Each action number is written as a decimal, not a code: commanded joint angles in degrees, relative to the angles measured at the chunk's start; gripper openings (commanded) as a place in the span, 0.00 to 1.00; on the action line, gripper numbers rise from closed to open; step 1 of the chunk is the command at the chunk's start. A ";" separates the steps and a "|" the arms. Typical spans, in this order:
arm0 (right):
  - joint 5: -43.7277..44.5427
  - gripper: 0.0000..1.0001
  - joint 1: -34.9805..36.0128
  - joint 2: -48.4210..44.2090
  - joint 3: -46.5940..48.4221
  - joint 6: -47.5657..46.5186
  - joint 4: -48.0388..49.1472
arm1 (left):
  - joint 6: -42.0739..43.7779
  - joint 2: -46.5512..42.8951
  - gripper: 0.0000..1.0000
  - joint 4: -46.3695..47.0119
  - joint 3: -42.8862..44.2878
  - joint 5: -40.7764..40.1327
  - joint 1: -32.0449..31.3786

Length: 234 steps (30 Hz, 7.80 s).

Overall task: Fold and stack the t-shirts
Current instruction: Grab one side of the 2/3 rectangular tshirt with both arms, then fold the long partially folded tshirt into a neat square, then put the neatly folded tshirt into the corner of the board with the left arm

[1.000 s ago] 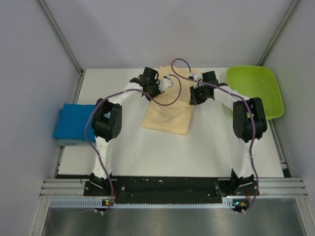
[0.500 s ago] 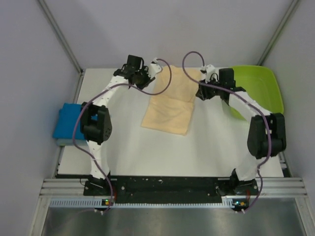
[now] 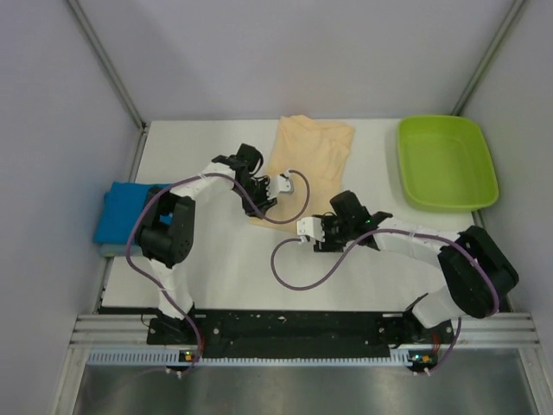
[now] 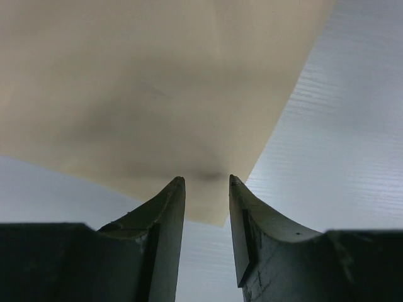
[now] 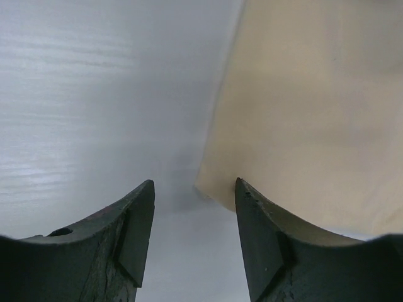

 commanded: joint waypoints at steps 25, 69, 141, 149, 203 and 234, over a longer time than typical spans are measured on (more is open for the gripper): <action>19.83 0.34 6.25 16.15 9.77 -1.80 -9.04 | 7.90 -2.10 0.42 3.38 -9.40 -13.86 -3.21; 0.77 0.00 -7.00 -16.56 20.93 19.38 -27.86 | -21.19 -24.08 0.00 -11.23 4.29 -13.15 -3.92; 13.77 0.00 -27.14 47.34 63.10 72.29 -18.70 | -53.45 32.97 0.09 15.43 45.60 -13.52 1.88; 15.34 0.03 -27.32 46.76 68.05 71.51 -21.07 | -58.89 32.19 0.21 12.36 48.34 -16.67 4.52; 15.52 0.99 -26.97 2.62 30.07 64.21 -20.90 | -30.08 -10.34 0.00 -24.30 3.87 -8.66 26.31; 19.83 0.99 -26.88 2.45 29.11 58.68 -21.52 | -31.03 -15.19 0.00 -26.23 24.34 -17.92 38.97</action>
